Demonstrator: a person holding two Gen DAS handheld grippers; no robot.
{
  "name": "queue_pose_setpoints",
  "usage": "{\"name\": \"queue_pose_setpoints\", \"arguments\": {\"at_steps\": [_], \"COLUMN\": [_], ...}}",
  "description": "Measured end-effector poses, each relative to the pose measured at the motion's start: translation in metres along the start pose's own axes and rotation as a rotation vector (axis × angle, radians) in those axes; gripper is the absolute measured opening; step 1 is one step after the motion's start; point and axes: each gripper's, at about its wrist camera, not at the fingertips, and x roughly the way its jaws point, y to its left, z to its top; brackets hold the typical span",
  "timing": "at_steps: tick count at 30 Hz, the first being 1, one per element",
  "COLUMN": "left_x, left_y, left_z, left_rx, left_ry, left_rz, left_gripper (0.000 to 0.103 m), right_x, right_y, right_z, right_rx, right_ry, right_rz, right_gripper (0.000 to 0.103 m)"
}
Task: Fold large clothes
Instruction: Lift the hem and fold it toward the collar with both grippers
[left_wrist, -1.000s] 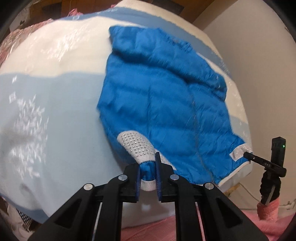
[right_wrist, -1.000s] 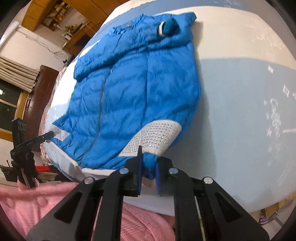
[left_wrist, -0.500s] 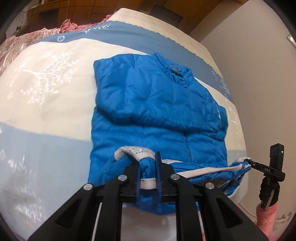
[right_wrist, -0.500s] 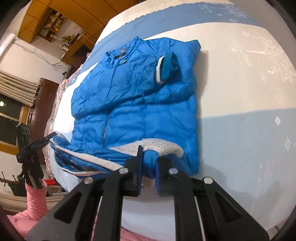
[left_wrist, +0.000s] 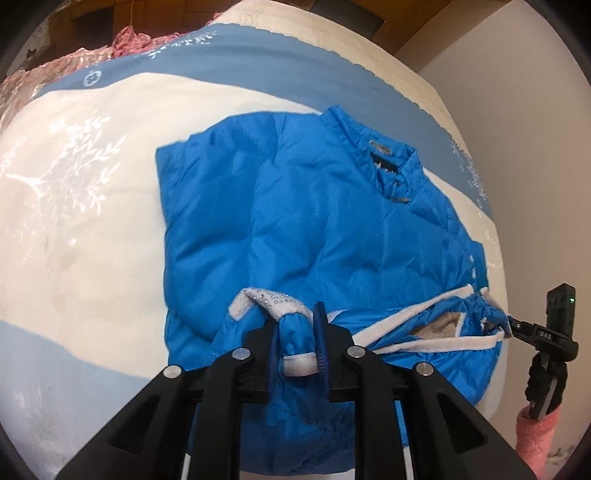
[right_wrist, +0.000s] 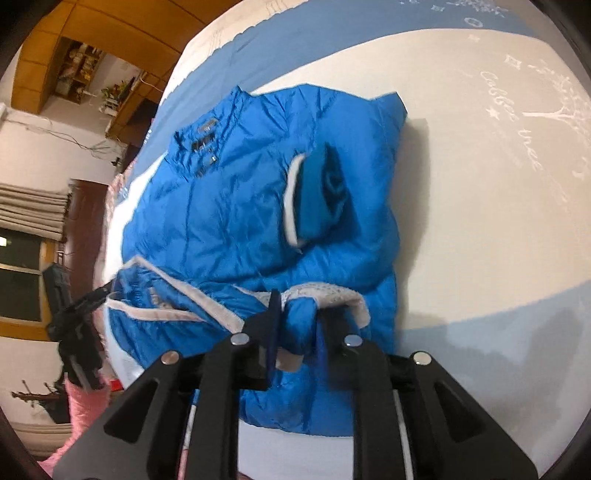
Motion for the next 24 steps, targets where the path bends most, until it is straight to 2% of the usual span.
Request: {"name": "queue_pose_setpoints", "arguments": {"at_steps": [3,5,8,11,12,13,16,18,20,24], "left_x": [-0.012,-0.022,-0.027,-0.025,-0.024,-0.023,-0.021,-0.021,-0.024,-0.035], "left_y": [0.003,0.009,0.013,0.013,0.012,0.011,0.0,-0.002,-0.001,0.008], "left_z": [0.012,0.018,0.025,0.026,0.026,0.027,0.028,0.03,0.033,0.039], "left_rx": [-0.012,-0.042,-0.059,-0.055,-0.05,-0.04,0.007,0.002,-0.024,-0.087], "left_ry": [-0.008,-0.015,-0.018,0.007,0.011,0.014,0.008,-0.008,-0.029,-0.064], "left_rz": [-0.066,-0.138,-0.18,-0.173,-0.166,-0.158,-0.065,-0.046,-0.071,-0.18], "left_gripper": [0.025,0.027,0.029,0.03,0.031,0.031,0.032,0.032,0.032,0.032], "right_x": [-0.008,-0.012,-0.014,-0.015,-0.016,-0.023,-0.03,-0.032,-0.03,-0.023], "right_y": [0.002,0.001,0.001,0.003,0.006,0.011,0.016,0.018,0.02,0.024], "right_z": [0.004,0.006,0.009,0.011,0.012,0.012,0.016,0.017,0.017,0.017], "right_rx": [-0.025,-0.03,-0.032,-0.031,-0.041,-0.07,-0.094,-0.109,-0.128,-0.16], "right_ry": [0.002,-0.001,0.004,0.009,-0.004,-0.053,-0.081,-0.084,-0.083,-0.076], "right_rz": [0.009,0.023,0.039,0.059,0.044,-0.011,-0.09,-0.115,-0.141,-0.168], "right_gripper": [0.022,0.024,0.029,0.05,0.077,0.091,0.083,0.08,0.079,0.078]}}
